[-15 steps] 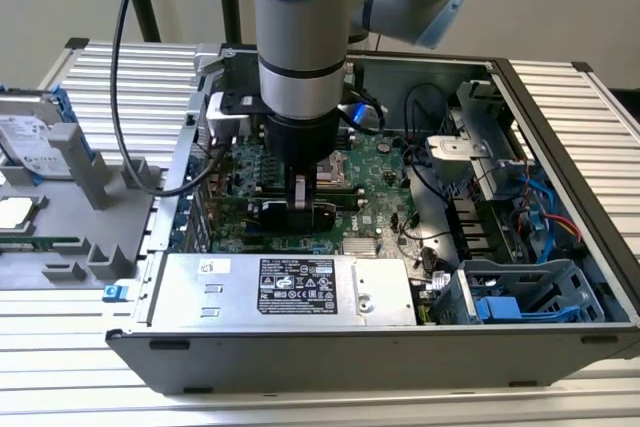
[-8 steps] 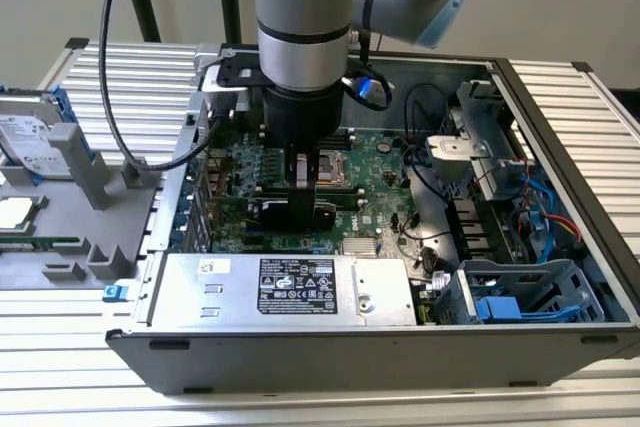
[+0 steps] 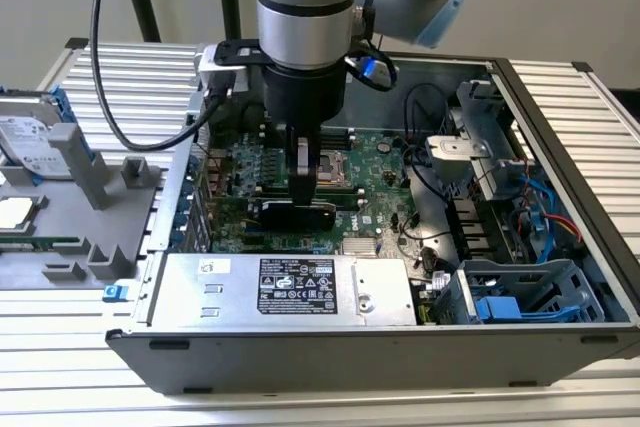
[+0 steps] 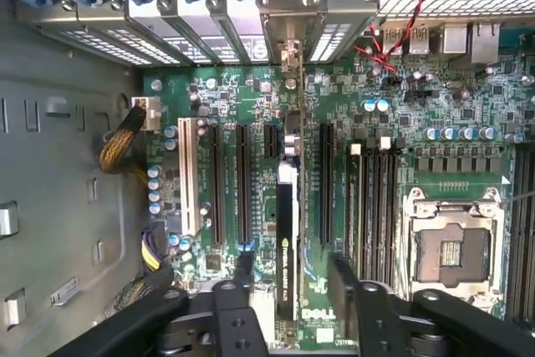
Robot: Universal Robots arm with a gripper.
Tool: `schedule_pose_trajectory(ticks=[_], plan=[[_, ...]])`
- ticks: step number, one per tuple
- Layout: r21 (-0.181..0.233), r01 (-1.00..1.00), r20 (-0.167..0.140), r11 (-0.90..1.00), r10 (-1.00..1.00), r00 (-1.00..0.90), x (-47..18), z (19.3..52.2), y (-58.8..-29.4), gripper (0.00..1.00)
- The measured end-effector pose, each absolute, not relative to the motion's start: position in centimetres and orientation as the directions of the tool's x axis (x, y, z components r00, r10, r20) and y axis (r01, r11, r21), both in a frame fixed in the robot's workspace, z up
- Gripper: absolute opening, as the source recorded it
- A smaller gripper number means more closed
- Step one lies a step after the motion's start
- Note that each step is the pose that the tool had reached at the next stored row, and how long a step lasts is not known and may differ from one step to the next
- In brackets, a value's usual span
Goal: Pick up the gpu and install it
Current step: 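Insert the gpu into the slot, then press down on the gpu until it lock into place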
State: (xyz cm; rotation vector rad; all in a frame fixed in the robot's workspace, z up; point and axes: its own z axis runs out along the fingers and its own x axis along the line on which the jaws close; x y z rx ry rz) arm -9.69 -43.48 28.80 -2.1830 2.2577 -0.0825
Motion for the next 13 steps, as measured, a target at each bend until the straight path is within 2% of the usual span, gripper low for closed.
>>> schedule_pose_trajectory(ticks=[13], plan=[[-0.039, -0.999, 0.036, 0.033, -0.999, -0.034, -9.69, 29.33, -43.48, 0.00]])
